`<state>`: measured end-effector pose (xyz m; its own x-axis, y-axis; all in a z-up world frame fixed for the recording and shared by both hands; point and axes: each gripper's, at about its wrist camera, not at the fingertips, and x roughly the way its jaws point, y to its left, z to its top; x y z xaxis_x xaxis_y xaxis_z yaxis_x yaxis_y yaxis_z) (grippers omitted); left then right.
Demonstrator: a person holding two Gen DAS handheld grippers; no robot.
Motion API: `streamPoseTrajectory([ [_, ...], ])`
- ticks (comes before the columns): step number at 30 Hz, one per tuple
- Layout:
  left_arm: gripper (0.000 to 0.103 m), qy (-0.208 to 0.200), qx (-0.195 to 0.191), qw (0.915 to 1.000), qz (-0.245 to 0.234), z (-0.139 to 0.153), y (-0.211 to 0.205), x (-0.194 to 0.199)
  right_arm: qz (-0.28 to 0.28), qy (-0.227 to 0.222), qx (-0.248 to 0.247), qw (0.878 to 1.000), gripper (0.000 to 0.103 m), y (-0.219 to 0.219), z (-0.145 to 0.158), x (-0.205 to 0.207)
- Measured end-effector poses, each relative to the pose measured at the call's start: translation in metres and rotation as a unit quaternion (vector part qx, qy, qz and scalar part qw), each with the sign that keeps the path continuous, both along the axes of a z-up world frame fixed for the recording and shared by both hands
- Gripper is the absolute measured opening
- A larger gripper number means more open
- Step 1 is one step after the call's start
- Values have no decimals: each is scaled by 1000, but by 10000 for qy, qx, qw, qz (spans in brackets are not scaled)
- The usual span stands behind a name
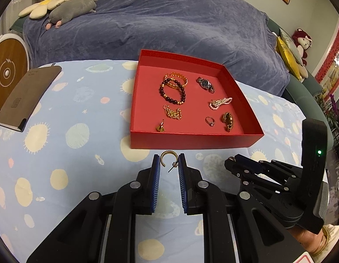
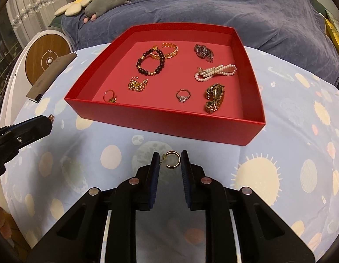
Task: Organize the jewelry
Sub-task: 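Carry both earrings into the red box and open both grippers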
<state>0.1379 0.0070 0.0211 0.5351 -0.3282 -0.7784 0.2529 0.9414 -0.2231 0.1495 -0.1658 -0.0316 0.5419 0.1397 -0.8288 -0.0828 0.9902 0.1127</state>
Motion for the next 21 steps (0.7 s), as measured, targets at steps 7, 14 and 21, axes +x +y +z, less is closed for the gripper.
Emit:
streamPoseTrajectory([
  [7,14,-212,-80,9997,-40,18,-19,12,-158,-425,304,9985,19,-21,45,-1],
  [14,14,-366,-117,9993,36,28,-36,47,-300,-707,394,9963,19,-35,75,27],
  [21,14,-262,-144,9995,65,16,-50,93,-434,-526,555,9961,19,-43,66,63],
])
